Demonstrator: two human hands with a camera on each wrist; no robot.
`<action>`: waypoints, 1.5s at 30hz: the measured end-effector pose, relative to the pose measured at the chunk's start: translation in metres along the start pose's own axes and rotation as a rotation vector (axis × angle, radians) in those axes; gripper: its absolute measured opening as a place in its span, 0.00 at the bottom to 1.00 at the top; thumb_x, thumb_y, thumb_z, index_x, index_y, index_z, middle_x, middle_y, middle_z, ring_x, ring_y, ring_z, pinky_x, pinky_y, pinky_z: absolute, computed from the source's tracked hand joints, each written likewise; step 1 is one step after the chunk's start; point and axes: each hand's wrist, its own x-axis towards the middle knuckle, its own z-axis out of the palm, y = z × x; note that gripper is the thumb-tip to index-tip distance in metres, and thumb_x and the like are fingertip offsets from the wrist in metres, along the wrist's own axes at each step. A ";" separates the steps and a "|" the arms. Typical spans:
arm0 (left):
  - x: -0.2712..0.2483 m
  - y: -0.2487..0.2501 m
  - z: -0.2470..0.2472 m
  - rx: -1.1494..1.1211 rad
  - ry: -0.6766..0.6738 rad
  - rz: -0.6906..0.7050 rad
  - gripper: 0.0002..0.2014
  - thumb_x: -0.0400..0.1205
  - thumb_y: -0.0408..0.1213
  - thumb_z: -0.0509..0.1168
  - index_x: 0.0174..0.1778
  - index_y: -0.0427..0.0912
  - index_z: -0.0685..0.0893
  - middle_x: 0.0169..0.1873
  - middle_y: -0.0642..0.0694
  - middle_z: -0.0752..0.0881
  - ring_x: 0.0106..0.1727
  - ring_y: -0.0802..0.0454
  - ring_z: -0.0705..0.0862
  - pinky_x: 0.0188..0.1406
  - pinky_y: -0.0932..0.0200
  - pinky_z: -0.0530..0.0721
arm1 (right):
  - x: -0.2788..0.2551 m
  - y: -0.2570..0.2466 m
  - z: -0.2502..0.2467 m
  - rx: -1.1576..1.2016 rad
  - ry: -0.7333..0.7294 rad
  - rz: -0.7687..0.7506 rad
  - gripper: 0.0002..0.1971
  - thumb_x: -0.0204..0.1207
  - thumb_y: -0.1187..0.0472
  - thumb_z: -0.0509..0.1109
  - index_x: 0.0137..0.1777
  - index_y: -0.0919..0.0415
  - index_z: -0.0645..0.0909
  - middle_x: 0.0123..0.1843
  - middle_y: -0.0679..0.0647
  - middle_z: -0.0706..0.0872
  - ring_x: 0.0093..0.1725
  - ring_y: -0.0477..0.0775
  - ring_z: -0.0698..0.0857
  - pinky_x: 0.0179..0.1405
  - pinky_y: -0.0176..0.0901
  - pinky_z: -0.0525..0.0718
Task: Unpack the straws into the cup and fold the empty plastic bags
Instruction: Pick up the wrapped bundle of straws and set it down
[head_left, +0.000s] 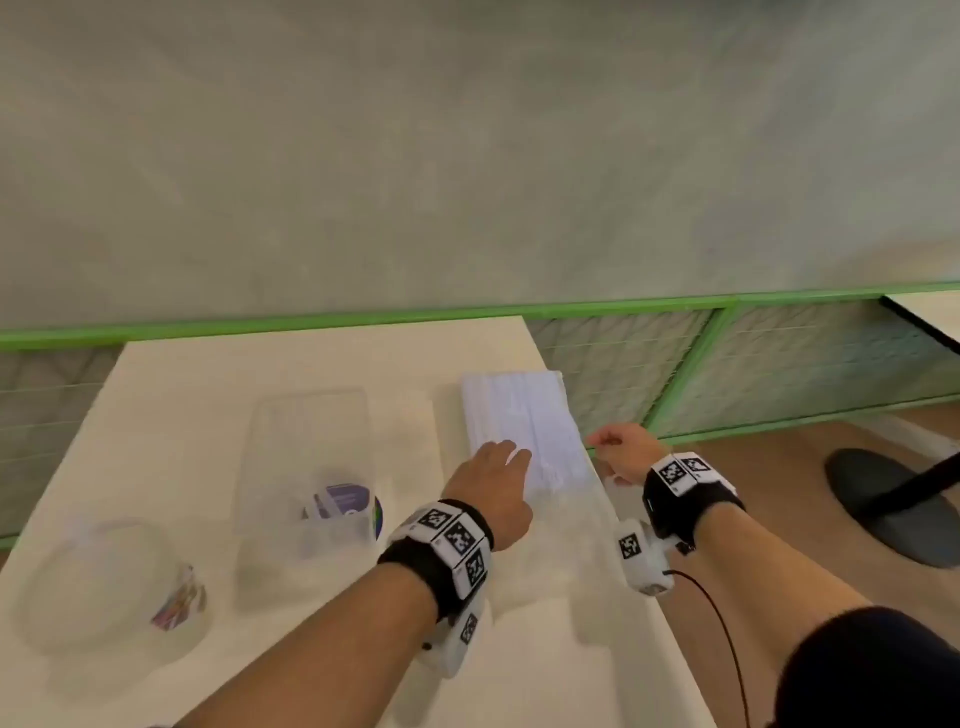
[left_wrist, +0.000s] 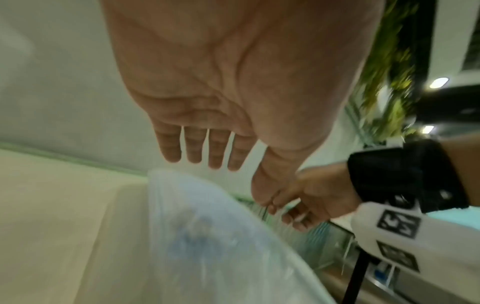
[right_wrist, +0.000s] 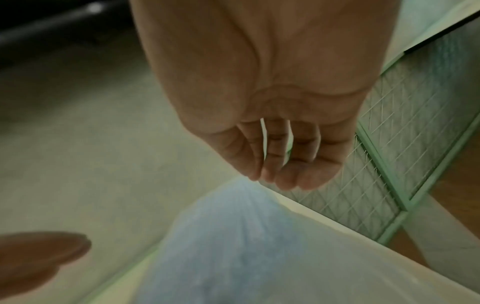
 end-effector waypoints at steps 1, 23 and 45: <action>0.011 0.002 0.004 0.038 -0.027 -0.020 0.33 0.87 0.42 0.55 0.86 0.42 0.47 0.86 0.44 0.46 0.87 0.45 0.45 0.85 0.50 0.50 | 0.013 0.002 0.003 -0.029 -0.019 0.005 0.11 0.81 0.66 0.64 0.60 0.60 0.83 0.45 0.55 0.84 0.38 0.53 0.82 0.36 0.40 0.82; 0.064 -0.006 0.045 -0.009 -0.013 -0.039 0.30 0.88 0.55 0.45 0.86 0.55 0.43 0.86 0.59 0.43 0.86 0.54 0.40 0.85 0.43 0.39 | 0.050 -0.008 0.017 0.747 -0.225 0.068 0.08 0.84 0.65 0.67 0.58 0.67 0.82 0.50 0.63 0.89 0.46 0.59 0.88 0.46 0.50 0.87; -0.227 -0.084 0.035 -1.071 0.576 -0.079 0.14 0.76 0.43 0.76 0.56 0.58 0.85 0.50 0.58 0.89 0.52 0.61 0.87 0.51 0.67 0.82 | -0.225 -0.101 0.099 -0.146 -0.230 -0.894 0.07 0.71 0.51 0.76 0.45 0.51 0.91 0.37 0.45 0.88 0.38 0.44 0.86 0.40 0.36 0.81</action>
